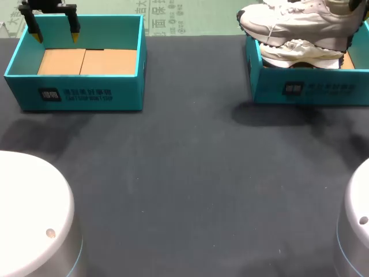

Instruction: Take the shoe out of the shoebox, open the shoe tongue, remove and reinsert the insole, then place the shoe into the shoebox

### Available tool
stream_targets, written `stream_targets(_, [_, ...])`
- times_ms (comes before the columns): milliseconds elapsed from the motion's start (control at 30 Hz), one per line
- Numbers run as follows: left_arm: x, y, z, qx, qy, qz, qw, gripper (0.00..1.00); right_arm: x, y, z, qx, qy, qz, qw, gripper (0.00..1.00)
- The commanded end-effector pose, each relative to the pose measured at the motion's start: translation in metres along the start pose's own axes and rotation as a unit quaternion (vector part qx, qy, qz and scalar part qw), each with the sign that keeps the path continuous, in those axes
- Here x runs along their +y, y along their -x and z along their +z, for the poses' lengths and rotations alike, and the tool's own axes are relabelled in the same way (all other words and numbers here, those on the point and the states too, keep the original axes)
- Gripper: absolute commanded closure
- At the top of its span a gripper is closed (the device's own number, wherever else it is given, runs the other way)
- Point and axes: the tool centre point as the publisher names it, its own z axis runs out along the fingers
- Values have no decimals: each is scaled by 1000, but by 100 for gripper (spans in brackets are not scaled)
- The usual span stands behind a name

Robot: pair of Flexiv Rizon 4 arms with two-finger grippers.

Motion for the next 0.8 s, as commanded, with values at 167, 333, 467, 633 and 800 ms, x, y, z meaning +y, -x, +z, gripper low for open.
stream_targets(167, [0, 0, 0, 0, 0, 0, 1000, 0, -27, -15, -11, 3, 18, -13, 1000, 100])
stream_targets(333, [0, 0, 0, 0, 0, 0, 1000, 0, -27, -15, -11, 3, 18, -13, 1000, 100])
stream_targets(467, [0, 0, 0, 0, 0, 0, 1000, 0, -27, -15, -11, 3, 18, -13, 1000, 100])
stream_targets(633, [0, 0, 0, 0, 0, 0, 1000, 0, -43, -20, -12, -1, 15, -5, 1000, 100])
stream_targets(800, [0, 0, 0, 0, 0, 0, 1000, 0, -89, -32, -15, -21, 14, 4, 1000, 100])
